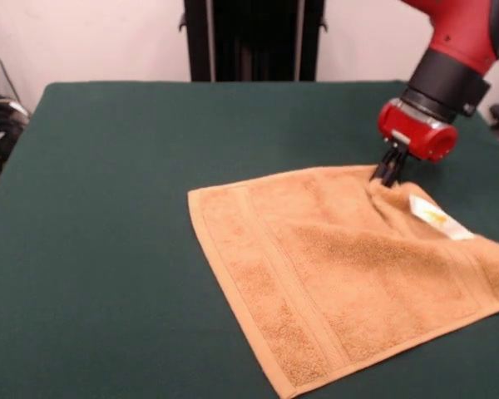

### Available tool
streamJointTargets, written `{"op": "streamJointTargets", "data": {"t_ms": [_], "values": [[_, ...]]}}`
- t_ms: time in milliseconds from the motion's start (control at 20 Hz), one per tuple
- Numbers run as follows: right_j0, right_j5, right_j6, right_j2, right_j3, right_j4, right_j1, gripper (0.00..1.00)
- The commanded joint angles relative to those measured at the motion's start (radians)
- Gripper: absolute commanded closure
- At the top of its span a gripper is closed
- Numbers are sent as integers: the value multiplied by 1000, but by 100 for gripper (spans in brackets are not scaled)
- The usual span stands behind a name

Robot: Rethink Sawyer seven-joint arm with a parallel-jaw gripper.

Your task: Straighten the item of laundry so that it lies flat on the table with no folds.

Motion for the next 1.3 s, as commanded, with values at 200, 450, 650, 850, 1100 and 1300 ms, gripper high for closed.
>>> {"op": "streamJointTargets", "data": {"t_ms": [200,450,650,850,1100,1300], "values": [[-467,-282,113,549,106,-645,54,100],[-591,-281,115,622,90,-885,72,100],[-545,-251,184,587,97,-835,59,100],[-286,-212,206,383,93,-530,58,100],[-234,-129,188,358,102,-387,54,100],[-220,-63,179,359,115,-297,44,100]]}}
